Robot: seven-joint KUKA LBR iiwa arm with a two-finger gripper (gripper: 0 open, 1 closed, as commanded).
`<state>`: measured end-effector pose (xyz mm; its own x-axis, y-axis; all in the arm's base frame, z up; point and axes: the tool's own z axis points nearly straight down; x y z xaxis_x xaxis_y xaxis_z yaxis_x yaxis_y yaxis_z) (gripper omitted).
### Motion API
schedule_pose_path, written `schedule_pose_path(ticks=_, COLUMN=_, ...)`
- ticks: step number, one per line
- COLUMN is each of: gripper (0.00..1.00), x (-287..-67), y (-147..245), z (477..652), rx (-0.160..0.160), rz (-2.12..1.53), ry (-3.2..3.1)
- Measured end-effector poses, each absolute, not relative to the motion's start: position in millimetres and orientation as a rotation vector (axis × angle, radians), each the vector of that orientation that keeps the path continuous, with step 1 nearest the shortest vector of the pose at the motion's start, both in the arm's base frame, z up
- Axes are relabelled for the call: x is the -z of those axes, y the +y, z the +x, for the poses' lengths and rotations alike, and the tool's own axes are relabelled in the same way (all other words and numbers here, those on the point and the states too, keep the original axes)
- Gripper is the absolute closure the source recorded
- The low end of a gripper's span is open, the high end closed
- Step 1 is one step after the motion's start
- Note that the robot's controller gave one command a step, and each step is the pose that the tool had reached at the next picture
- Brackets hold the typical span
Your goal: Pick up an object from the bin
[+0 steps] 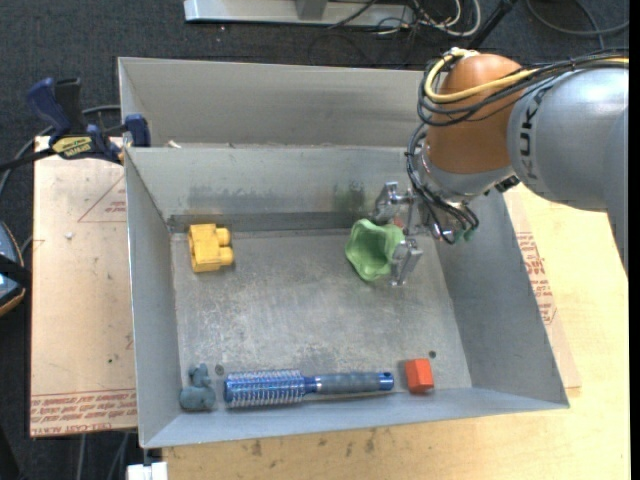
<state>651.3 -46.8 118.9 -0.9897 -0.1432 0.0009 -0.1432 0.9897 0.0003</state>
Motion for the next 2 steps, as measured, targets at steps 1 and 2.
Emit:
schedule_pose_path(ticks=1, gripper=0.0, x=-97.4, y=-46.3, z=648.7, rx=0.0, rz=0.053, ry=-3.151)
schedule_pose_path(ticks=2, gripper=1.0, x=-96.6, y=-46.8, z=648.5, rx=0.0, rz=0.051, ry=-3.15)
